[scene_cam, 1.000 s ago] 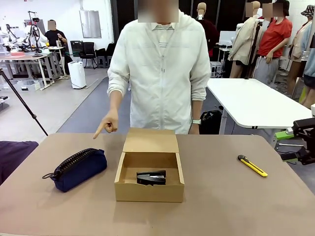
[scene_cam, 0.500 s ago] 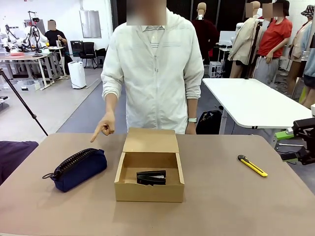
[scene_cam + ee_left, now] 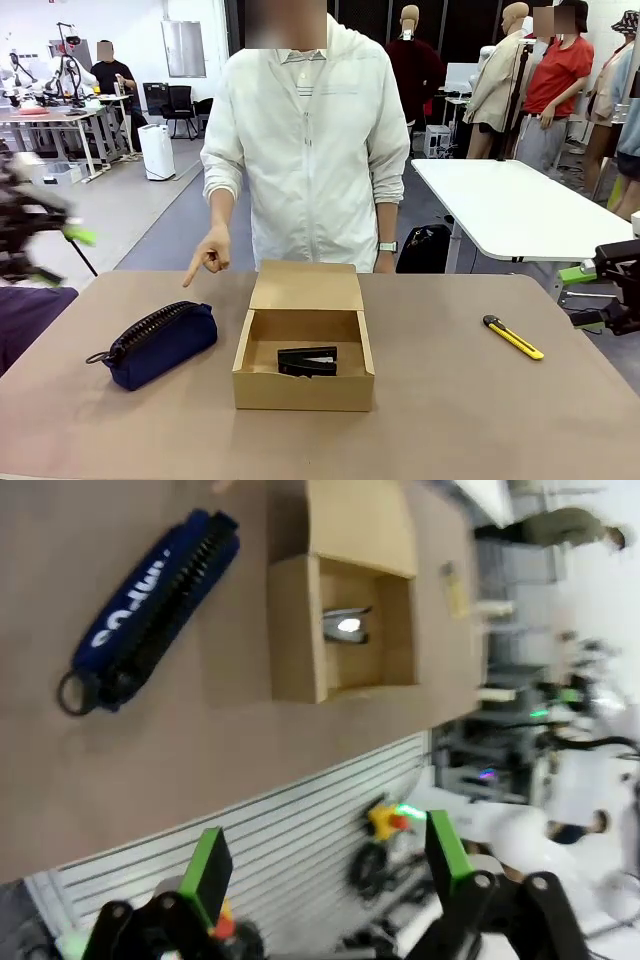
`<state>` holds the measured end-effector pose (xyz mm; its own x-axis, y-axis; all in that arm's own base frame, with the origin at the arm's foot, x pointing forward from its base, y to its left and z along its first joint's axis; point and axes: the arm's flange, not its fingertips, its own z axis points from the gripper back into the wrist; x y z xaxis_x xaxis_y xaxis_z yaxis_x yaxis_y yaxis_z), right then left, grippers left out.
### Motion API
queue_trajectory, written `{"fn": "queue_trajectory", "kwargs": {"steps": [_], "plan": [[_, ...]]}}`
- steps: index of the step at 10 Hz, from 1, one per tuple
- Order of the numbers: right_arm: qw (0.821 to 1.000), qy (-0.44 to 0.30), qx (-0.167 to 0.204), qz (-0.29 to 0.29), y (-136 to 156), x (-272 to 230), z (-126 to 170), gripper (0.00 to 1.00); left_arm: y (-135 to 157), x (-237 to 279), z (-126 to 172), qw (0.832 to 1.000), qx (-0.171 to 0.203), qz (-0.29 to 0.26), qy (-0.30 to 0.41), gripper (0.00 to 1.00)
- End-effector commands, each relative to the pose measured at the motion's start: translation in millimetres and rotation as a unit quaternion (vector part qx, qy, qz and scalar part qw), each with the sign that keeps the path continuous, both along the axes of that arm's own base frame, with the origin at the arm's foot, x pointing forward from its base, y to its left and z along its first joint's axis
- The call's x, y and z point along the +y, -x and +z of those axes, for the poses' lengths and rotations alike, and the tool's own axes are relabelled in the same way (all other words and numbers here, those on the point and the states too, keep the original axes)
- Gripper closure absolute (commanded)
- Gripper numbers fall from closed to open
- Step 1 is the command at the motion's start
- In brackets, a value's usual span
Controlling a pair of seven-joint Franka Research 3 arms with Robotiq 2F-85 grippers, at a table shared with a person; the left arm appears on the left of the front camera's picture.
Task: Pack the items into the box.
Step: Pick up the item specified by the human and place it in the Mailer Box.
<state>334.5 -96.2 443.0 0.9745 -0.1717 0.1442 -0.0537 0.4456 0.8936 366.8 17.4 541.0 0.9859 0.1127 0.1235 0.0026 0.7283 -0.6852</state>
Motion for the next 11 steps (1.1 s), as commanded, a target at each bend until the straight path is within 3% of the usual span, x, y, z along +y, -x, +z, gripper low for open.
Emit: {"fn": "queue_trajectory", "kwargs": {"steps": [1,3,4,5,6,11], "plan": [[1.000,0.003,0.009,0.003,-1,-4,5,0.00,-50,-40,-11,0.952,0.095,-0.084,-0.279,0.00],[1.000,0.003,0.009,0.003,-1,-4,5,0.00,-74,-80,-33,0.883,0.095,-0.117,-0.445,0.00],[1.000,0.003,0.009,0.003,-1,-4,5,0.00,-78,-89,-41,0.871,0.080,-0.111,-0.473,0.00],[1.000,0.003,0.009,0.003,-1,-4,5,0.00,-83,-93,-38,0.881,0.004,-0.069,-0.469,0.00],[1.000,0.003,0.009,0.003,-1,-4,5,0.00,-72,-99,-48,0.946,0.067,-0.069,-0.310,0.00],[1.000,0.003,0.009,0.003,-1,-4,5,0.00,-77,-102,-48,0.942,0.065,-0.074,-0.322,0.00]]}}
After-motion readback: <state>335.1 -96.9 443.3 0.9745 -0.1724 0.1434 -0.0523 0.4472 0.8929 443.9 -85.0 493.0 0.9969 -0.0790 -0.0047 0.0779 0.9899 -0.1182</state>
